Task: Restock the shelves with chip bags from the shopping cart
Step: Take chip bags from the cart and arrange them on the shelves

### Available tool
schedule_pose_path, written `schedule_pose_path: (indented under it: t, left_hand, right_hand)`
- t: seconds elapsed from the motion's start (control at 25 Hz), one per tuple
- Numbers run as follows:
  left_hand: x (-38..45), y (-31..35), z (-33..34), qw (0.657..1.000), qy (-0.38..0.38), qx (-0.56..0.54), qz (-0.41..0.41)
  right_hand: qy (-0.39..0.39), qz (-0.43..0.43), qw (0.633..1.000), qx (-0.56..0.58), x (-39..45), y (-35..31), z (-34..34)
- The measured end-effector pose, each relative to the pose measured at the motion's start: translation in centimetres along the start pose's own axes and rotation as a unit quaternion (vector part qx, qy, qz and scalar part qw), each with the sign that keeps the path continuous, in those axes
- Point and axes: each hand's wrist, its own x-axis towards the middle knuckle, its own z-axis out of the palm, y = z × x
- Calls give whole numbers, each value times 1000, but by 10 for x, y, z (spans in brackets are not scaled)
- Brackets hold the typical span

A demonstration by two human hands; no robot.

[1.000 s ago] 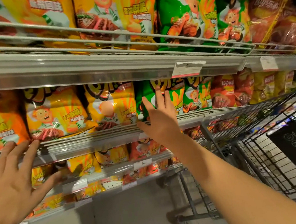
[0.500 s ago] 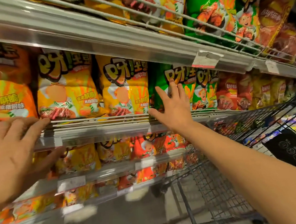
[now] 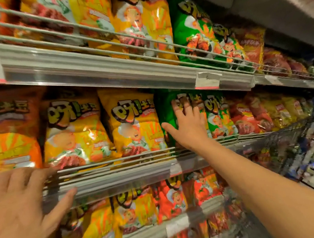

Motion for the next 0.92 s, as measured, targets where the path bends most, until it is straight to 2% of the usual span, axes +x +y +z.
schedule_pose_path:
  t: [0.08, 0.12, 0.16, 0.24, 0.36, 0.48, 0.56, 0.68, 0.76, 0.92]
  left_hand:
    - [-3, 13, -5, 996, 56, 66, 29]
    - [0, 20, -11, 994, 70, 74, 44]
    - [1, 25, -19, 994, 60, 74, 46]
    - [0, 29, -25, 994, 46, 93, 46]
    - [-5, 27, -26, 994, 33, 87, 55]
    - [-3, 28, -34, 995, 9, 77, 55]
    - [-2, 31, -41, 997, -27, 67, 40]
    - [2, 31, -49, 995, -73, 67, 24]
    - [2, 28, -55, 994, -93, 54, 34]
    - [-13, 2, -71, 990, -124, -15, 65]
  right_hand:
    - [45, 1, 999, 16, -6, -10, -7]
    - [78, -25, 996, 46, -13, -19, -8]
    - [107, -72, 988, 91, -23, -33, -8]
    - [116, -163, 965, 167, -46, -62, -1]
    - [80, -190, 969, 135, -72, -94, 15]
    - [12, -124, 989, 79, -73, -101, 13]
    - [5, -109, 991, 80, -76, -114, -1]
    - [25, -207, 972, 113, -90, -161, -18]
    - [-8, -263, 955, 134, -104, -194, -19]
    - [-59, -244, 965, 77, -122, -224, -1]
